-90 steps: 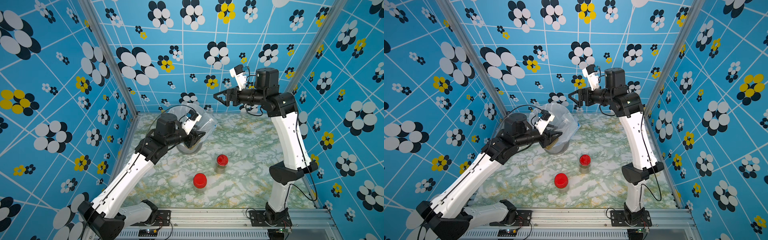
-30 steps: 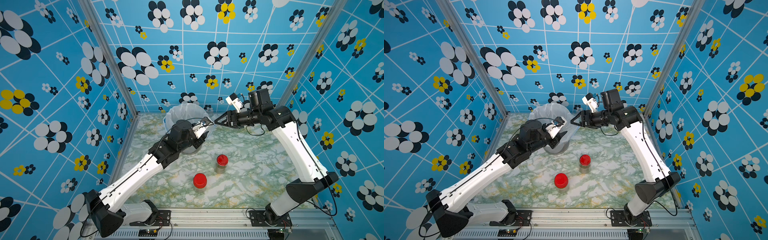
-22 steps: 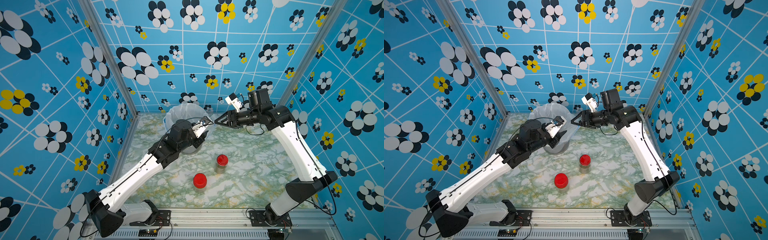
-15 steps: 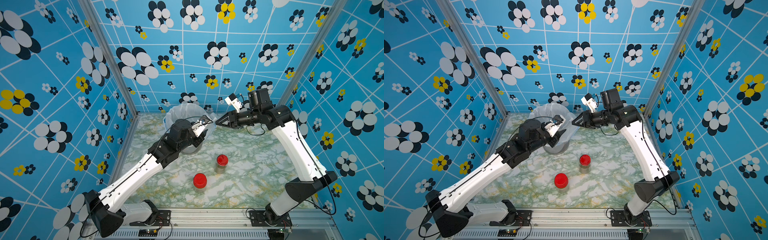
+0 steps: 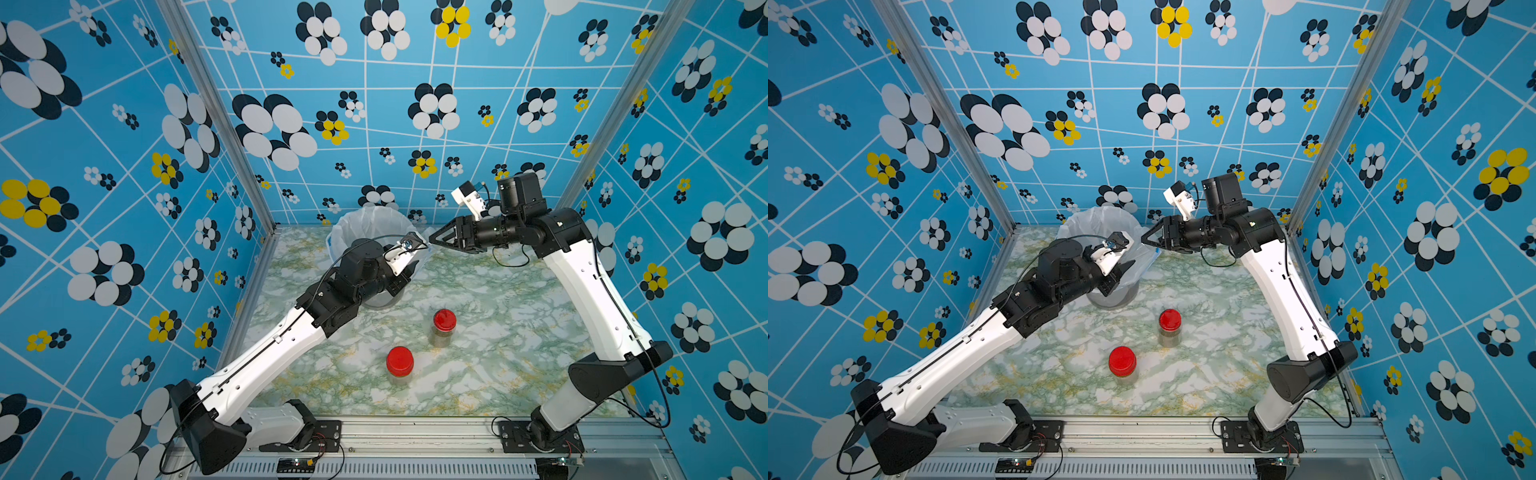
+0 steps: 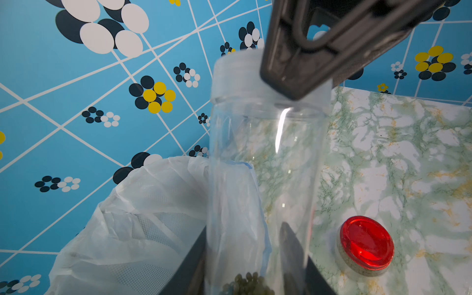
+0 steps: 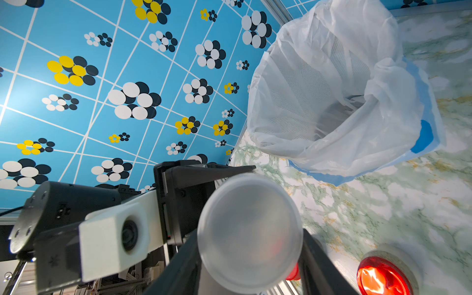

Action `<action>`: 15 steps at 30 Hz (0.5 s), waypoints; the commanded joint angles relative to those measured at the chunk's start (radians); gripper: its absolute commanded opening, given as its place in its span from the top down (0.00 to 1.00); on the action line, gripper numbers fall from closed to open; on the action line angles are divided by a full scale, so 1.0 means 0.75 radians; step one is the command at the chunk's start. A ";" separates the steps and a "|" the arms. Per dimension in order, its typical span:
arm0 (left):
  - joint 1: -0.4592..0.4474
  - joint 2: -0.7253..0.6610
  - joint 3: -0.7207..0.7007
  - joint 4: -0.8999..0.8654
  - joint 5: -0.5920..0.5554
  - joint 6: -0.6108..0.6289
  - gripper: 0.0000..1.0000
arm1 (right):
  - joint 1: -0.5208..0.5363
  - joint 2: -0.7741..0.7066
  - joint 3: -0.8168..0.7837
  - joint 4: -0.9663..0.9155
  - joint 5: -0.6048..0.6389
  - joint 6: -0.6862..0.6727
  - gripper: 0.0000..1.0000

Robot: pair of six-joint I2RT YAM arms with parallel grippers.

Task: Empty moldy mung beans from jars
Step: Unscrew the lid from the jar.

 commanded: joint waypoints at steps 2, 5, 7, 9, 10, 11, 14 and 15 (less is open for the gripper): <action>-0.014 -0.025 0.035 0.019 0.021 0.023 0.86 | -0.008 0.010 0.044 0.005 -0.004 -0.007 0.40; -0.018 -0.030 0.032 0.017 0.017 0.023 0.86 | -0.015 0.016 0.057 0.007 -0.002 0.003 0.37; -0.019 -0.033 0.034 0.015 0.016 0.025 0.86 | -0.020 0.026 0.067 0.003 0.000 0.009 0.37; -0.021 -0.032 0.037 0.013 0.015 0.025 0.86 | -0.022 0.035 0.077 0.002 -0.007 0.013 0.37; -0.021 -0.033 0.039 0.011 0.011 0.025 0.86 | -0.022 0.040 0.084 -0.001 -0.011 0.012 0.38; -0.021 -0.032 0.042 0.007 0.004 0.023 0.86 | -0.022 0.041 0.086 -0.003 -0.014 0.010 0.39; -0.021 -0.025 0.049 0.002 -0.003 0.026 0.86 | -0.021 0.032 0.083 -0.010 -0.013 -0.002 0.47; -0.021 -0.024 0.049 0.004 -0.005 0.025 0.86 | -0.022 0.030 0.082 -0.015 -0.014 -0.008 0.49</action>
